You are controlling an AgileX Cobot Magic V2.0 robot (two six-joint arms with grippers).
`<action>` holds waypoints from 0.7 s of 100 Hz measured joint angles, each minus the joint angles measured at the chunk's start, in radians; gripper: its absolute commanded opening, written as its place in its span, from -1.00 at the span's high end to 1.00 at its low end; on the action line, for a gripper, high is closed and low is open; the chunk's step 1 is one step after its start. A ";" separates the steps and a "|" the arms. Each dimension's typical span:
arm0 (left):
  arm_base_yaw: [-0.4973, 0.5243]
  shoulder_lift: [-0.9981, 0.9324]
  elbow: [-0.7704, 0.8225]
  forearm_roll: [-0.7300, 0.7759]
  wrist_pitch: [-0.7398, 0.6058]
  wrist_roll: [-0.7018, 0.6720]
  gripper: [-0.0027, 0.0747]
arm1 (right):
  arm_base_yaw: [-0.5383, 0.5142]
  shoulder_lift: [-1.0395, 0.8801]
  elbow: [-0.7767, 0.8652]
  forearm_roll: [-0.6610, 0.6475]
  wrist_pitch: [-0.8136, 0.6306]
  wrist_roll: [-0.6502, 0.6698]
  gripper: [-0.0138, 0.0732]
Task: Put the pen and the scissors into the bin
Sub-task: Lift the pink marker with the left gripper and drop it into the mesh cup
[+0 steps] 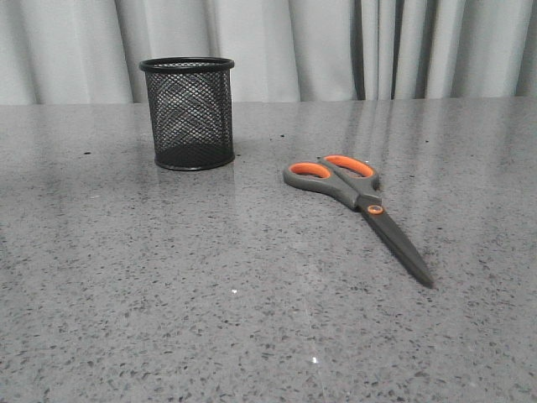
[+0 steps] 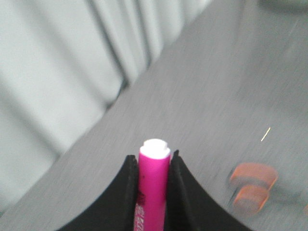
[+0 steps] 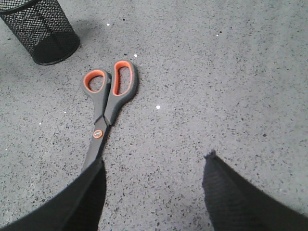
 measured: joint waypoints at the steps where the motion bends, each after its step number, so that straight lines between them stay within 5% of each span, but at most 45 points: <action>1: 0.000 -0.002 0.009 -0.025 -0.005 0.014 0.98 | 0.000 0.000 0.000 0.000 0.000 0.000 -0.24; 16: 0.000 -0.009 0.152 -0.564 -0.019 0.352 0.98 | 0.000 0.000 0.000 0.000 0.000 0.000 -0.24; 26: 0.000 -0.007 0.262 -0.773 -0.057 0.530 0.98 | 0.000 0.000 0.000 0.002 0.000 0.000 -0.24; 42: 0.000 0.047 0.346 -0.849 -0.098 0.667 0.98 | 0.000 0.000 0.000 0.002 0.002 0.000 -0.24; 70: 0.000 0.200 0.334 -0.859 0.035 0.735 0.98 | 0.000 0.000 0.000 0.002 0.005 0.000 -0.24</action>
